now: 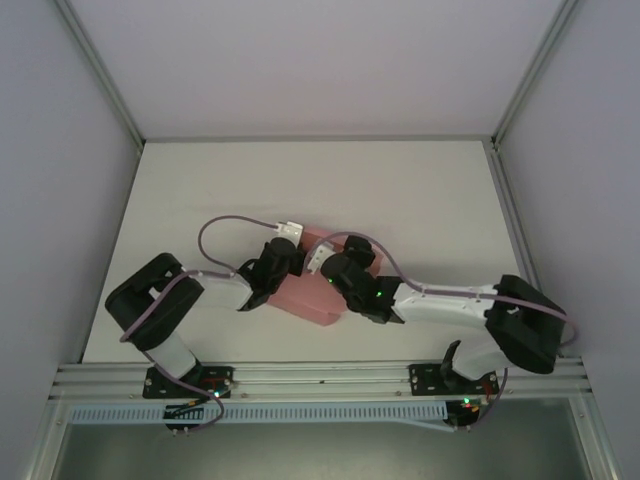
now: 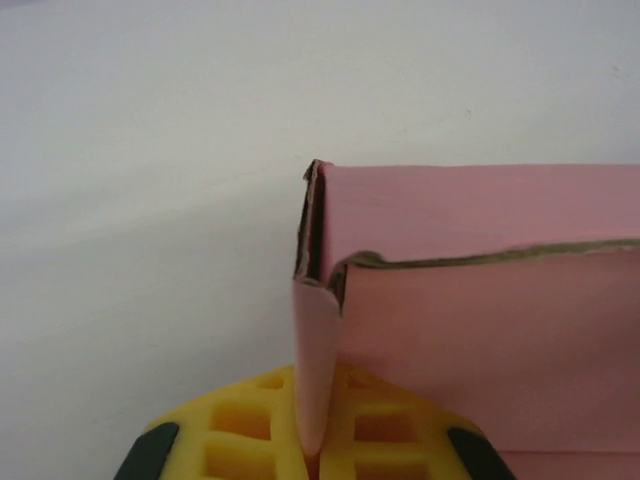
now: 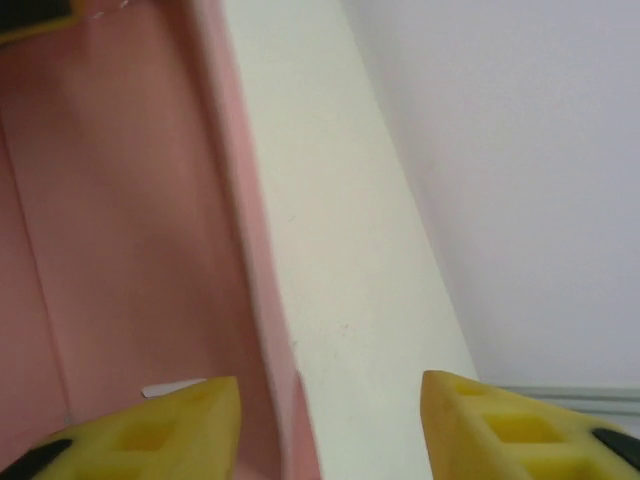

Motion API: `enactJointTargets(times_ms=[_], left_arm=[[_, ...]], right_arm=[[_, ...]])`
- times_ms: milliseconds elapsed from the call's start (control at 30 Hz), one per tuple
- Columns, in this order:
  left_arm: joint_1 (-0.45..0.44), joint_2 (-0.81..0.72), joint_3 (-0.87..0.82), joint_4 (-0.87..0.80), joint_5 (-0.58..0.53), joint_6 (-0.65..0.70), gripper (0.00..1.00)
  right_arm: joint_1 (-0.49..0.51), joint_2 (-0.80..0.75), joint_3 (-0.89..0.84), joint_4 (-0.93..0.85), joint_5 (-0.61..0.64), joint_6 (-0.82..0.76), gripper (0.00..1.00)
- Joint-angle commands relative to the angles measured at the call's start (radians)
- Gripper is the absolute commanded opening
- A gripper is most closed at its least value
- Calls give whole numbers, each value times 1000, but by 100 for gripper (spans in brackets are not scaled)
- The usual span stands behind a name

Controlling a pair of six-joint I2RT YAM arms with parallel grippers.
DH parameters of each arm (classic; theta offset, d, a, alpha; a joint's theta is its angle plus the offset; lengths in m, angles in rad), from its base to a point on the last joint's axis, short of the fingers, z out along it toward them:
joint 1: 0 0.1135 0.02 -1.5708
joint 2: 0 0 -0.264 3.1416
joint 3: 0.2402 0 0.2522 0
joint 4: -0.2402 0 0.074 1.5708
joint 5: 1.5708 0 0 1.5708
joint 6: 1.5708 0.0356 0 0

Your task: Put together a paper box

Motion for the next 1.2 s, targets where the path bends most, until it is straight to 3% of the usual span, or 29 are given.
enactJointTargets(times_ms=[0,67,200,367,733,867,1000,1167], left_arm=[[6,-96,-9,-54,-113,-28,0],[4,-137,-15,-87,-125,-26,0],[4,-231,-50,-96,-123,-35,0],[-2,-341,-57,-164,-83,-58,0],[-9,-419,-64,-190,1,-64,0],[-9,-440,-64,-207,7,-67,0],[-9,-453,-55,-217,23,-73,0],[-9,-468,-50,-205,104,-81,0]], right_arm=[[-3,-158,38,-25,-46,137,69],[-7,-269,19,-10,-112,192,99],[-47,-453,-18,20,-181,348,100],[-185,-535,28,-177,-228,585,100],[-280,-358,98,-240,-407,631,100],[-285,-314,104,-255,-580,594,100],[-284,-283,85,-174,-736,579,100],[-285,-248,50,4,-759,610,100]])
